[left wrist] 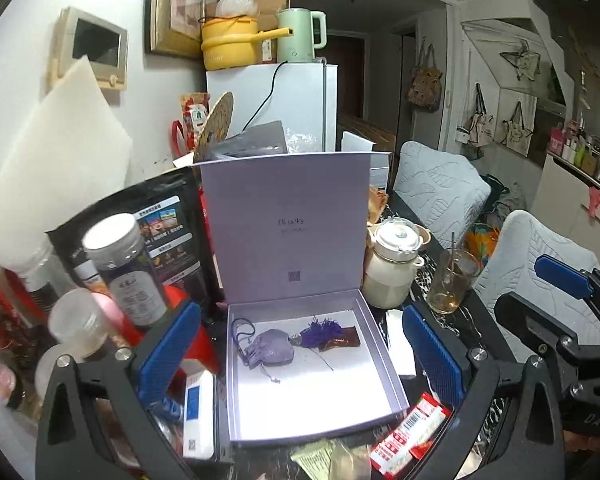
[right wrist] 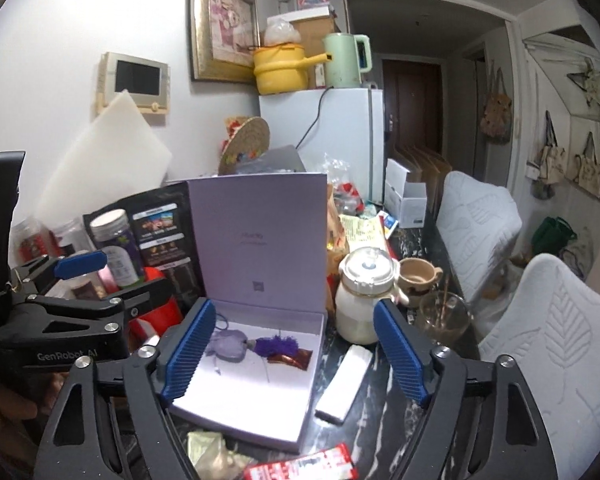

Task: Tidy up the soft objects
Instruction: 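Withdraw both grippers from the gift box back over the table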

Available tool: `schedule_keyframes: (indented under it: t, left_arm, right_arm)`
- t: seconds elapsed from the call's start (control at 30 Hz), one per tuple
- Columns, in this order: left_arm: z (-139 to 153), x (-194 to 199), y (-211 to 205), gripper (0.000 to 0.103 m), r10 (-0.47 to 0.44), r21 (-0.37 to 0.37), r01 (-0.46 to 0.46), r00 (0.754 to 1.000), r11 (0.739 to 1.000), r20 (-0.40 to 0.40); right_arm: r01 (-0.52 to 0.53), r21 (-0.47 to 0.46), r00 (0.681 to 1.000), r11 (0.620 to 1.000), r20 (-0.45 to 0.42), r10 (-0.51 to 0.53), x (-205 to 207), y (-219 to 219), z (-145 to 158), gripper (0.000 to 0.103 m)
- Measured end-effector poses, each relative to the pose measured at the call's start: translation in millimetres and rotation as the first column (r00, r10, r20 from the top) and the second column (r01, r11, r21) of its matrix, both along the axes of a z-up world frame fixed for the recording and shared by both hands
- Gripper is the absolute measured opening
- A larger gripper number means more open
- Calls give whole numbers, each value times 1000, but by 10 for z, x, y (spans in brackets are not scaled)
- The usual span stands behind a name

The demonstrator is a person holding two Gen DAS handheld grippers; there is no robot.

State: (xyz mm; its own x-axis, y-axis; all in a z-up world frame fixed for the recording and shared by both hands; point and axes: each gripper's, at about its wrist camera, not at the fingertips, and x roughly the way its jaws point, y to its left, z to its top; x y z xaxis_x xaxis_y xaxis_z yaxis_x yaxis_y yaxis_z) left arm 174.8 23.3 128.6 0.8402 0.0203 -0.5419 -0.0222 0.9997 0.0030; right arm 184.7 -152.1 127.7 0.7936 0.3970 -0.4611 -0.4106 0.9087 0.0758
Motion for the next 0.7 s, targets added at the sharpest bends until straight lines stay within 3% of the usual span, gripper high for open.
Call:
schedule_keyframes:
  t: [0.27, 0.7]
  left_arm:
    - [111, -457, -62, 103, -13, 12, 12, 999, 1000, 37]
    - [-40, -1031, -147, 103, -67, 8, 67, 998, 998, 9]
  right_arm:
    - [19, 5, 999, 1000, 29, -19, -493, -108, 90, 85]
    - [63, 17, 997, 998, 49, -64, -1204, -205, 38, 85]
